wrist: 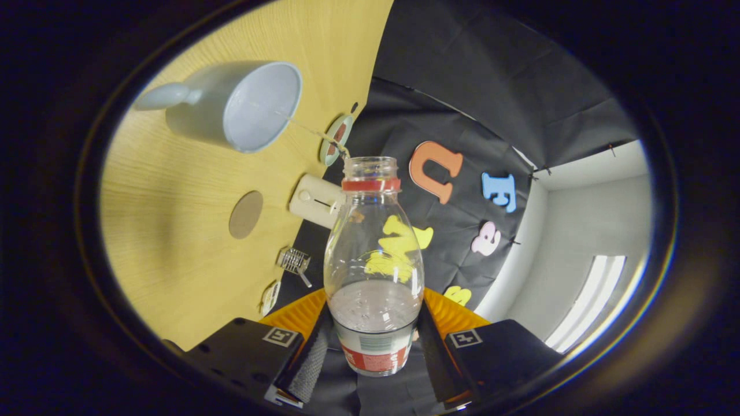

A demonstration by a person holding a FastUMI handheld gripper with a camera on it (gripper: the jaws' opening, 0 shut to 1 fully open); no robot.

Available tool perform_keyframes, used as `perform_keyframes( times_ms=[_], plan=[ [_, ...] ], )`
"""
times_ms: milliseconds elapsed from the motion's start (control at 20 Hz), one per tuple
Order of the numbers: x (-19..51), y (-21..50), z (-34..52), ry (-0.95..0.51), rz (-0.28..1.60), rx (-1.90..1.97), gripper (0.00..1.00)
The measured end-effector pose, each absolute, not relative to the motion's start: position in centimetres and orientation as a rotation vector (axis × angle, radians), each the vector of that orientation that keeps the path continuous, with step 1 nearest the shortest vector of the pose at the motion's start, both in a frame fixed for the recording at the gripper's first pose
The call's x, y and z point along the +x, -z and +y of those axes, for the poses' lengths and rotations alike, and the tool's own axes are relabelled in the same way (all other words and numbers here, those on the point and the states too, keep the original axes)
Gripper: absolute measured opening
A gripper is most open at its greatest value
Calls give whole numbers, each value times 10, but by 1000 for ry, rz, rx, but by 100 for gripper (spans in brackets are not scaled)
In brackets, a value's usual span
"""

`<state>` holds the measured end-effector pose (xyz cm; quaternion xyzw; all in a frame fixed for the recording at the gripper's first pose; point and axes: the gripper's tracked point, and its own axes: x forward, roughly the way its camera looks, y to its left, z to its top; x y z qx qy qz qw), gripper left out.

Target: Take the bottle from table, then pour the juice into the cup, finally place the bottle on the coaster

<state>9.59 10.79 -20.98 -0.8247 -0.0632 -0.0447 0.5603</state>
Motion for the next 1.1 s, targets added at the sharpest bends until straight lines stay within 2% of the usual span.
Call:
perform_keyframes(
  times_ms=[1100],
  plan=[
    [104,166,121,213,-308,-2037,80]
  ],
)
